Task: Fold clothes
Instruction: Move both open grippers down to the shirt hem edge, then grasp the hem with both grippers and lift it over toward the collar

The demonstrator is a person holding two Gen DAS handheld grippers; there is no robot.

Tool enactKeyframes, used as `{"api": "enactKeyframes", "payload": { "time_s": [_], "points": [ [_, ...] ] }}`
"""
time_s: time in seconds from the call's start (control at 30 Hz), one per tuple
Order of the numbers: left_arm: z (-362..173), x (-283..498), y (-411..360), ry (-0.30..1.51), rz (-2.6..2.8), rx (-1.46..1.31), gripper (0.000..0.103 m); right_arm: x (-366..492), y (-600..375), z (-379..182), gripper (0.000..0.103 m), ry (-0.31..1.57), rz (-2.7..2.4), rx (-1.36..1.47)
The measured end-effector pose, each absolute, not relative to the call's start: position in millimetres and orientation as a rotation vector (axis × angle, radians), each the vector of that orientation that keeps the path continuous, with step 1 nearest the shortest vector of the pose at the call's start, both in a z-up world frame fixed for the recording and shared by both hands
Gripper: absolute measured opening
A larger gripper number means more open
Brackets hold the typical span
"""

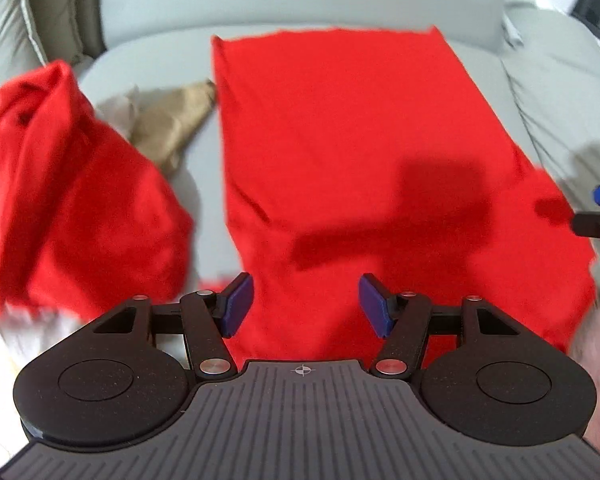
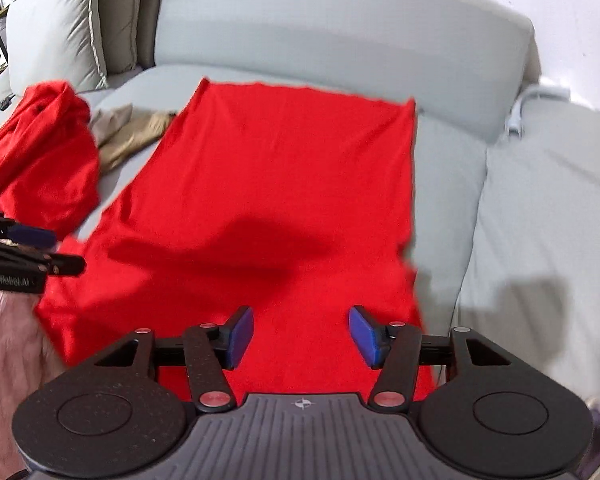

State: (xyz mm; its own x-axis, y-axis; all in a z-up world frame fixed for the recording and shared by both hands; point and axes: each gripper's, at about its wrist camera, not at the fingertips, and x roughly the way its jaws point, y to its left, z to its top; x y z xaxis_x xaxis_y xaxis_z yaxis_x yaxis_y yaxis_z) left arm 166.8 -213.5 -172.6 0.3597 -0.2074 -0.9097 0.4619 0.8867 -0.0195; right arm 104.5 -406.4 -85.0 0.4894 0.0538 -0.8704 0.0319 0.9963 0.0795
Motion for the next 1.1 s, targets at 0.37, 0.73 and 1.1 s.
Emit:
{"api": "enactKeyframes", "payload": {
  "time_s": [0.37, 0.73, 1.1],
  "points": [
    [-203, 354, -238, 1.07, -0.41, 0.179, 0.064, 276, -497, -118, 0.054, 0.988, -0.108, 0.214],
    [-279, 481, -264, 1.013, -0.388, 0.123, 0.069, 379, -556, -203, 0.064, 0.92, -0.182, 0.239],
    [-292, 513, -286, 0.94, -0.453, 0.194, 0.007, 413, -569, -225, 0.004, 0.904, -0.151, 0.23]
  ]
}}
